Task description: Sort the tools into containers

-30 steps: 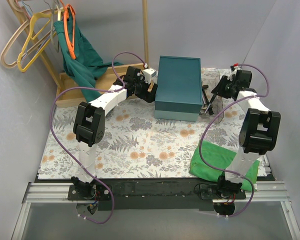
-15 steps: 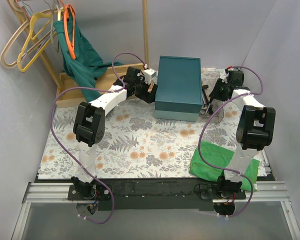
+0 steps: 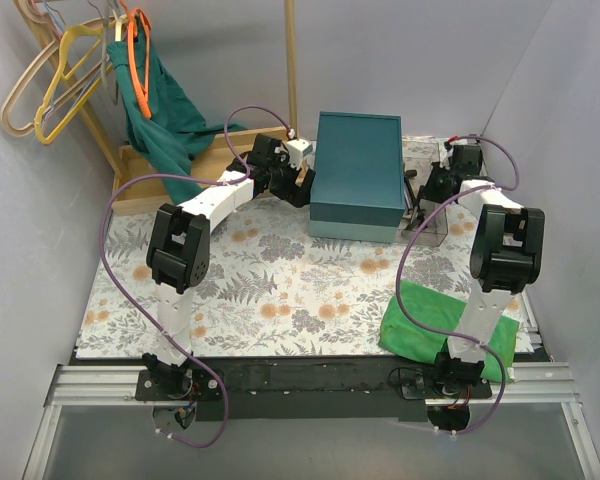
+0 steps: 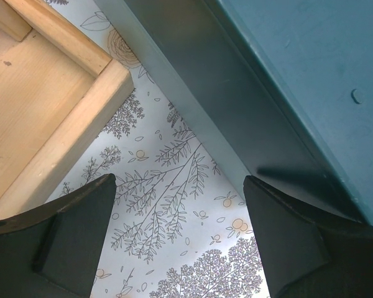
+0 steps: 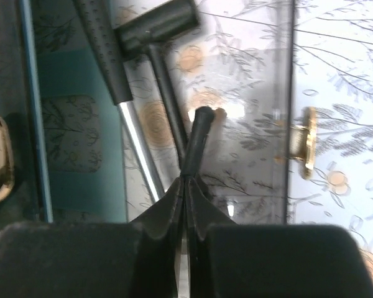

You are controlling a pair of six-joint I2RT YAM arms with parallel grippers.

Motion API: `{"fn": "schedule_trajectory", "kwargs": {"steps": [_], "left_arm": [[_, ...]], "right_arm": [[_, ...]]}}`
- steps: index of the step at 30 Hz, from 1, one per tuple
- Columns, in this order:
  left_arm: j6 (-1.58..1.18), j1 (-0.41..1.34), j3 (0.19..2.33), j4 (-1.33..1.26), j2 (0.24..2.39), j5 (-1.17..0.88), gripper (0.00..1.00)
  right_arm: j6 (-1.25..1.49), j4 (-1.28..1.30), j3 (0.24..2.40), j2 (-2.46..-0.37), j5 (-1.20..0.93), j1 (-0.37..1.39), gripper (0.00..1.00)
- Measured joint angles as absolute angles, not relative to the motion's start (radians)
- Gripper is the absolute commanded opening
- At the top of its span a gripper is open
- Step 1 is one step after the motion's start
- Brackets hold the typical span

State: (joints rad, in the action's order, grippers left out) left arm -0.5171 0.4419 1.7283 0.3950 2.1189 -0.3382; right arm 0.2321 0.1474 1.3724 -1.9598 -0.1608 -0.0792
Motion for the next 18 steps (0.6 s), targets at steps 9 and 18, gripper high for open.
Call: {"fn": "schedule_trajectory", "kwargs": {"steps": [9,18], "left_arm": [[-0.517,0.443,1.715,0.400,2.119,-0.332,0.84],[-0.518,0.443,1.715,0.401,2.119,-0.333,0.84]], "right_arm": [[0.236,0.111,1.375,-1.970,-0.283,-0.058,0.02],[0.271,0.105,1.339,-1.955,-0.321,-0.032,0.26]]}}
